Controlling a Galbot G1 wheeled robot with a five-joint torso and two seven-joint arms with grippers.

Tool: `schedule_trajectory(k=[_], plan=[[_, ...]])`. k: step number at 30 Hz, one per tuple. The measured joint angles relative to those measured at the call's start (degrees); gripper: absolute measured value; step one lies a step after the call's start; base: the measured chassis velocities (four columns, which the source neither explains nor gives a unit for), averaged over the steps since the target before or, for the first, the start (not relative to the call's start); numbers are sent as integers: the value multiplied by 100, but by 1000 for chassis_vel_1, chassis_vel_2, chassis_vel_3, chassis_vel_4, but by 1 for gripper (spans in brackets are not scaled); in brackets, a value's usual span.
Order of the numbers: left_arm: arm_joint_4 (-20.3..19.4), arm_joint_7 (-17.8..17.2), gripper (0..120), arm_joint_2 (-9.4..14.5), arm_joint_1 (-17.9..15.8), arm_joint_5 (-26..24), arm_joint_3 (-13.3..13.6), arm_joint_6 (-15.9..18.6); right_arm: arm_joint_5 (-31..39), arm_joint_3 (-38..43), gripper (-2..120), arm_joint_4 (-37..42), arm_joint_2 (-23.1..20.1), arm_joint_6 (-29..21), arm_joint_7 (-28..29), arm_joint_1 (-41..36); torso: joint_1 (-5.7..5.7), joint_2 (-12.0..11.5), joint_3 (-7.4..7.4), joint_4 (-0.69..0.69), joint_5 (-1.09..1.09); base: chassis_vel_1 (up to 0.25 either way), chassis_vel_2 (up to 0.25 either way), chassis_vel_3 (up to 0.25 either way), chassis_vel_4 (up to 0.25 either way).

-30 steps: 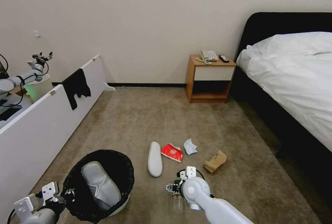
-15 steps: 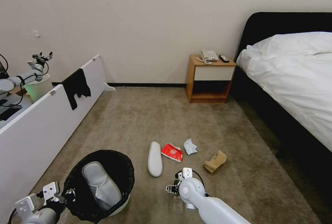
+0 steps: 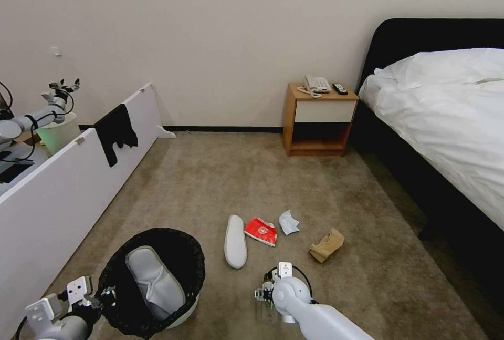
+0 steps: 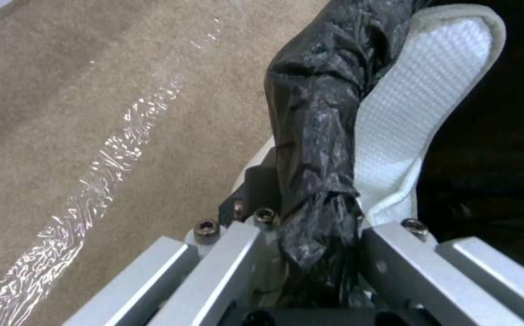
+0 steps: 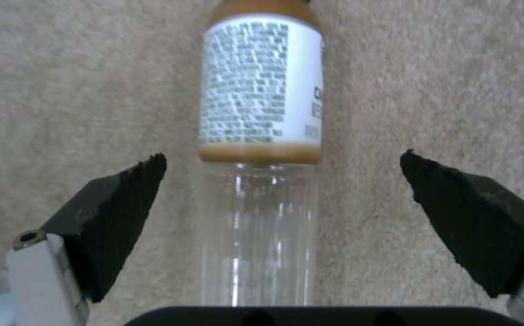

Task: Pick up the trash bin, then pick up the garbage from the floor and place it into the trash bin.

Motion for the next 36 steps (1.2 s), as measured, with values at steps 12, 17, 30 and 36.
schedule_trajectory(k=[12,17,30,36], plan=[[25,3,1,7,-5,12,20,0,-247,-133,91,-390,100,146,-234,68,0,0,0,0,0,0,0,0,0],[31,3,1,15,-13,12,20,0,-295,-164,72,-347,114,168,-246,47,0,0,0,0,0,0,0,0,0],[60,3,1,-19,-37,34,57,0,-334,-258,35,-141,21,196,-236,-12,0,0,0,0,0,0,0,0,0],[65,-38,1,-23,-52,38,115,0,-345,-286,26,40,-104,326,-259,-41,0,0,0,0,0,0,0,0,0]])
